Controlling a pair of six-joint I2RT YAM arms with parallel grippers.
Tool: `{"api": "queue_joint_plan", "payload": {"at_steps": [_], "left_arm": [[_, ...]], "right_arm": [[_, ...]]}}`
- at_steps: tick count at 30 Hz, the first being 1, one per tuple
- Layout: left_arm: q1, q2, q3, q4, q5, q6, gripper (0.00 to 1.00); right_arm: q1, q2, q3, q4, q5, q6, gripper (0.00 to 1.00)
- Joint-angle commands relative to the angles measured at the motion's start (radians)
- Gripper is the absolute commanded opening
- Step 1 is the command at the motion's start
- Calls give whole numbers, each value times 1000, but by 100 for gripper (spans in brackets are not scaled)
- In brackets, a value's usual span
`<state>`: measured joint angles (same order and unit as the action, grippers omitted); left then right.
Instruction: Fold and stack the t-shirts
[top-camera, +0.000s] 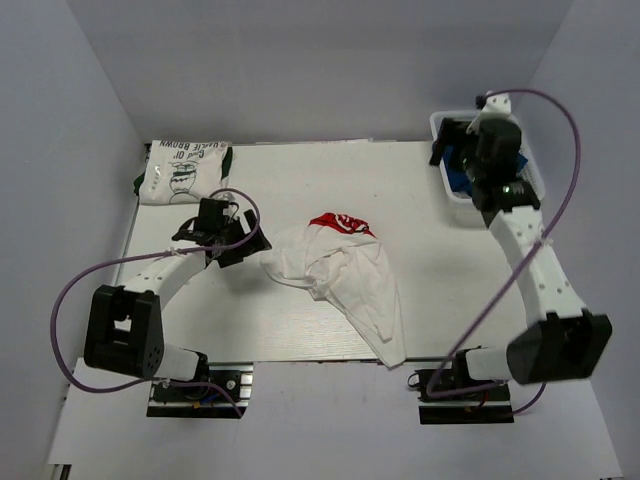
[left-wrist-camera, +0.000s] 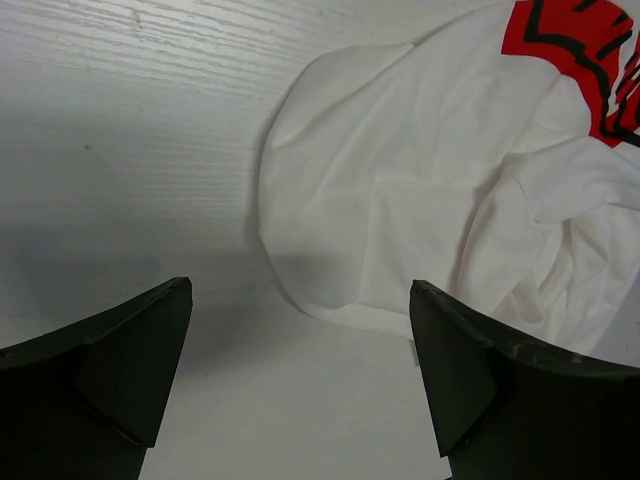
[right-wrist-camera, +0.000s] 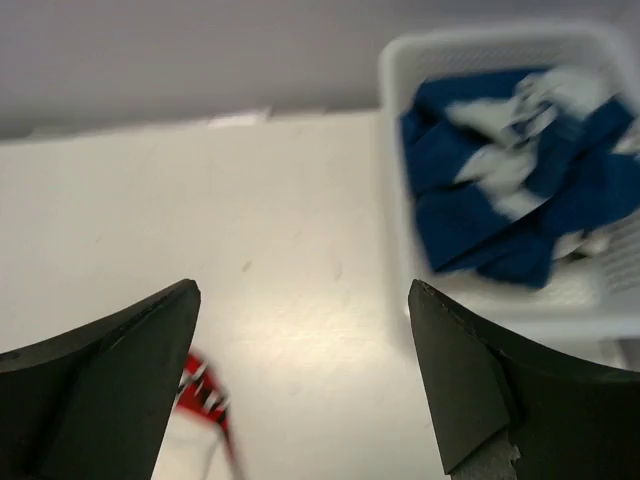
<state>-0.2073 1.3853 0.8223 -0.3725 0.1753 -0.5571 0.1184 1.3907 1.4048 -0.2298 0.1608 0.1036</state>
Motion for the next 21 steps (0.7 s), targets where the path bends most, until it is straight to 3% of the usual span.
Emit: {"api": "queue_joint_plan", "payload": {"at_steps": [1,2,4,10,15,21], "left_arm": [[-30,29,-14,57,46,23,99],[-30,38,-14,57,46,23,99],[-50,57,-14,57,46,32,99],[-84,69,-52,57,17,43,99],[-121,102,-77,93,-5,22,91],[-141,168,-48,121,-37,13,82]], "right_arm": [[99,-97,-208,-5,-60,126,90],[122,-154,-336,4,-52,161,90],[216,-203,-430,0,-47,212,90],[504,-232,-592,-106,25,306,90],[570,-197,-711,-86,54,393,90],[573,-137,-705,-48,247,430,90]]}}
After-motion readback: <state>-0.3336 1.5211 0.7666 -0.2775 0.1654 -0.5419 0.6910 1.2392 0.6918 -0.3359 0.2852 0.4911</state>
